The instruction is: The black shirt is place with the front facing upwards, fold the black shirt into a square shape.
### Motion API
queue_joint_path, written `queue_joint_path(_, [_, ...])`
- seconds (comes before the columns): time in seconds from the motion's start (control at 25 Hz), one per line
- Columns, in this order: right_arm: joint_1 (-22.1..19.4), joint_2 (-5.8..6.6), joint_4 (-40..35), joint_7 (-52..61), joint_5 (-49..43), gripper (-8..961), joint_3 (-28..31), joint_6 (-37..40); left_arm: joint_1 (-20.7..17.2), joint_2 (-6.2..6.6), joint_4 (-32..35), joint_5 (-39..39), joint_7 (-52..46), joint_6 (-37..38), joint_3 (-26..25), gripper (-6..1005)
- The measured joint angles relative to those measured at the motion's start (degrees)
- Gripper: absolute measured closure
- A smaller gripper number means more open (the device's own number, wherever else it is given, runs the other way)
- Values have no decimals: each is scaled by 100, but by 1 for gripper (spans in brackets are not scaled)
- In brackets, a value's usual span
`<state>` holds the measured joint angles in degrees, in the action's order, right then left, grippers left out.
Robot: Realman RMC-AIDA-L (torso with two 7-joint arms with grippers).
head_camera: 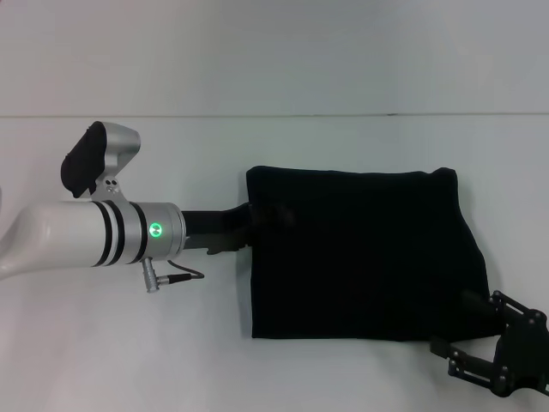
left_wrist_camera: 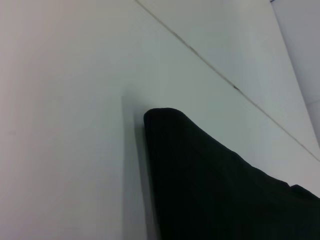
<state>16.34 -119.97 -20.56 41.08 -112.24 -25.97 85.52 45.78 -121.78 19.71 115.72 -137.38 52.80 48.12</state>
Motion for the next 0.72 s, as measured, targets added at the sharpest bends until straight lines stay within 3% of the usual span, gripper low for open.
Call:
queue_joint_path(0.4, [43,-9,0,13,18,82,-4,22,2,-4,5,-21,32,-42,4,336])
queue_joint_path(0.72, [44,-9,9,14,34,82,7,32,3,-36,0,-30,286,-44,-2,704])
